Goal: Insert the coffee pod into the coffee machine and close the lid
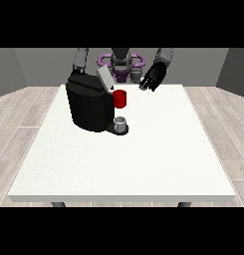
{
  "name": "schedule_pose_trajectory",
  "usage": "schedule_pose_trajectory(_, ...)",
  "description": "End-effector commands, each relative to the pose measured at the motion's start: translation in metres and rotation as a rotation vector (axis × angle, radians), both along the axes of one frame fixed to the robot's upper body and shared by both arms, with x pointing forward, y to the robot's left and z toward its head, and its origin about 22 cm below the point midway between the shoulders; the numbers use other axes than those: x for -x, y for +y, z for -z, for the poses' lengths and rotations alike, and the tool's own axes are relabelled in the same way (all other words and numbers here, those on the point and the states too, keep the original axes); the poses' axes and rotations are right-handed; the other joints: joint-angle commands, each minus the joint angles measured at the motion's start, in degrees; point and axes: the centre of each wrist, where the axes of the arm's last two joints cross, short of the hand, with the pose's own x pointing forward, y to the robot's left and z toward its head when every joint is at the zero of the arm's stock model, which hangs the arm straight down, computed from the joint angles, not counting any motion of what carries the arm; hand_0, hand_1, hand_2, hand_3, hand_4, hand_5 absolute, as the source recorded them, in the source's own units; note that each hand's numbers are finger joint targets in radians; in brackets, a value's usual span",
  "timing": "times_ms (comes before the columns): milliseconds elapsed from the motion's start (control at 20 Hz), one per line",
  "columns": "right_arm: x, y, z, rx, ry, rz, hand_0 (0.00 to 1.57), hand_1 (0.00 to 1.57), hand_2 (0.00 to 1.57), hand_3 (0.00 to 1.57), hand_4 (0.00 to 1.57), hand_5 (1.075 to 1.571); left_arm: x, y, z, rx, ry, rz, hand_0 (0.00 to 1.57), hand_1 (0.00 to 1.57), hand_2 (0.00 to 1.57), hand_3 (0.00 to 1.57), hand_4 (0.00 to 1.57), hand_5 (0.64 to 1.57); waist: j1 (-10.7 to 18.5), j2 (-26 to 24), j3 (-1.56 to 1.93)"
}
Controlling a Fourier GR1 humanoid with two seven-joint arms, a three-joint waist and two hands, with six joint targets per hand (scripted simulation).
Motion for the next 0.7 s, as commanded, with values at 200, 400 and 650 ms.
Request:
schedule_pose_trajectory(200,-0.005,0.022,-0.011,-0.030,-0.068,-0.052,0.00,0.00,0.00,0.00,0.00,1.571,-0.022,0.007,-0.077,0.080,-0.068,0.015,1.38,1.38,1.40,1.38,0.52,1.571,-3.1,1.2,0.00)
schedule_pose_trajectory(400,-0.020,0.008,-0.029,-0.043,-0.125,-0.073,0.00,0.00,0.00,0.00,0.00,1.571,-0.030,-0.010,-0.115,0.102,-0.101,-0.033,1.23,1.23,1.26,1.27,0.50,1.571,-4.4,2.9,0.01)
schedule_pose_trajectory(650,-0.013,0.022,-0.037,-0.032,-0.169,-0.095,0.00,0.00,0.00,0.00,0.00,1.571,-0.034,0.011,-0.137,0.118,-0.128,-0.074,1.22,1.22,1.27,1.26,0.47,1.571,-8.6,4.3,-0.01)
